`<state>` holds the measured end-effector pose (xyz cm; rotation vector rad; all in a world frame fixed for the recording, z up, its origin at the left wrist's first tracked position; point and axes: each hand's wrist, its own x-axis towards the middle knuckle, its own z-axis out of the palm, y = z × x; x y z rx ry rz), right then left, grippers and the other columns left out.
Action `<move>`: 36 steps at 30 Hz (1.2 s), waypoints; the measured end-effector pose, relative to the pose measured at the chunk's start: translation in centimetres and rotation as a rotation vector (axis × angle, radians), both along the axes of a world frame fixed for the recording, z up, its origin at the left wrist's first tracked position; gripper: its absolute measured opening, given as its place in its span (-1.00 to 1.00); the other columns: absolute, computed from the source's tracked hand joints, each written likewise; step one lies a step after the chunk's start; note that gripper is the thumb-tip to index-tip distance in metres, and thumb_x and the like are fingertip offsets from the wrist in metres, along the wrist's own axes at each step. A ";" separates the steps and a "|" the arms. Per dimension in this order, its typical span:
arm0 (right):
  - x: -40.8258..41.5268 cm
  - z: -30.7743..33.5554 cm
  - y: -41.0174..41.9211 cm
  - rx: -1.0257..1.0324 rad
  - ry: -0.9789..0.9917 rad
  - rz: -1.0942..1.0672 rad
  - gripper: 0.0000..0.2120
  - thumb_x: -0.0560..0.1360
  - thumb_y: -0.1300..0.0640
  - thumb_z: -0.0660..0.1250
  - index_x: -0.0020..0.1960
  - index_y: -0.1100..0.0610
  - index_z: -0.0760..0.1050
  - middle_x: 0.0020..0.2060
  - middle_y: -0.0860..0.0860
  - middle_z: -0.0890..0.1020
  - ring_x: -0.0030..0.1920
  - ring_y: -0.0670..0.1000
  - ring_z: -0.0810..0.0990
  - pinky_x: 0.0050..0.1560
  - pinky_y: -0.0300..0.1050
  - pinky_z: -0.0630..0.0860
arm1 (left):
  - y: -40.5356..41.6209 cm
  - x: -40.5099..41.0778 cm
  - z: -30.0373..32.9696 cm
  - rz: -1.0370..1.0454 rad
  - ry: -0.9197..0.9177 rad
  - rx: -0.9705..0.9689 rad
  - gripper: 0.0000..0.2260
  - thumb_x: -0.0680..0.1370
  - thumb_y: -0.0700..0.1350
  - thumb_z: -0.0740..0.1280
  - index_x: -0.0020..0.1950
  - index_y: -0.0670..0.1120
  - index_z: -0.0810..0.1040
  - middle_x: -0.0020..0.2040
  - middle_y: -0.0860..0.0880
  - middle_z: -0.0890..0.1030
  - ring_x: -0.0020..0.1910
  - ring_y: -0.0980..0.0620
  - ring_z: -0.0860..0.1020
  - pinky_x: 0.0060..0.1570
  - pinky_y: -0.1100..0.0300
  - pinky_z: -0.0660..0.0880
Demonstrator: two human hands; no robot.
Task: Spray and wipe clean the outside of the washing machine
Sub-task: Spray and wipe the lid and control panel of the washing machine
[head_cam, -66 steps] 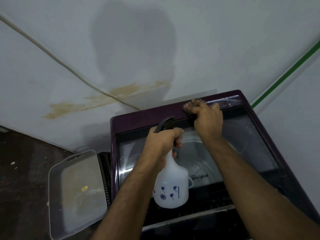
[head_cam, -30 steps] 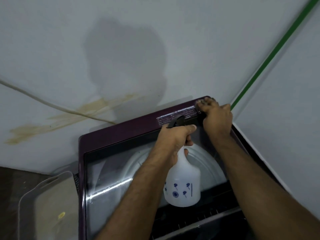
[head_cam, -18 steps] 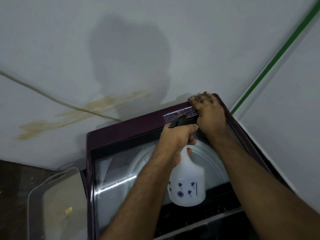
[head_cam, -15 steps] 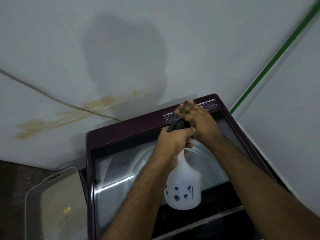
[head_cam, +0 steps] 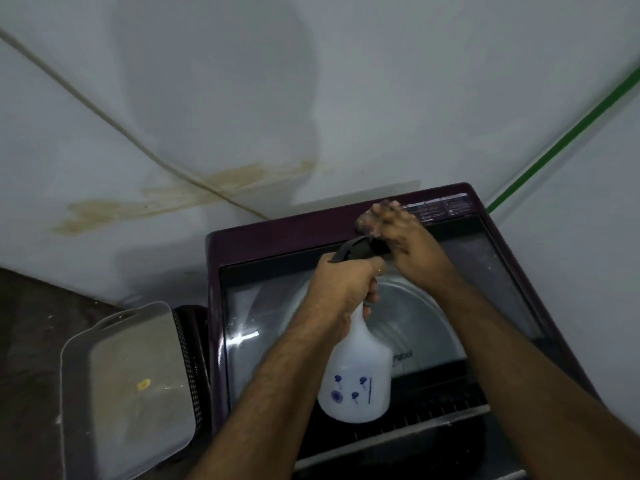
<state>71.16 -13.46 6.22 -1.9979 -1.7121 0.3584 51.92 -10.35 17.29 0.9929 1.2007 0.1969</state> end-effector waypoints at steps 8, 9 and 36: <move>-9.3 0.0 4.4 -0.028 -0.034 0.173 -0.46 0.62 0.20 0.15 0.57 -0.09 0.32 0.61 -0.05 0.25 0.64 0.03 0.07 0.60 0.08 0.11 | 2.3 -6.3 0.2 0.108 -0.021 0.037 -0.93 0.53 -0.25 0.44 -0.16 -0.16 0.65 -0.43 -0.04 0.54 -0.41 0.03 0.52 -0.45 0.20 0.42; -9.6 0.0 3.6 -0.010 -0.007 0.178 -0.42 0.59 0.28 0.18 0.57 -0.10 0.32 0.60 -0.07 0.26 0.63 0.01 0.09 0.60 0.06 0.11 | 2.8 -7.4 0.2 0.113 -0.025 0.026 -0.90 0.53 -0.24 0.45 -0.19 -0.16 0.63 -0.42 -0.05 0.54 -0.39 0.02 0.53 -0.45 0.20 0.42; -23.0 0.3 10.1 -0.001 0.055 0.065 -0.39 0.52 0.43 0.20 0.43 -0.07 0.51 0.48 -0.14 0.43 0.56 -0.02 0.29 0.59 0.17 0.14 | 6.1 -26.8 -2.7 0.178 -0.024 -0.004 -0.94 0.55 -0.23 0.42 -0.12 -0.18 0.60 -0.41 -0.06 0.54 -0.35 -0.04 0.52 -0.52 0.22 0.37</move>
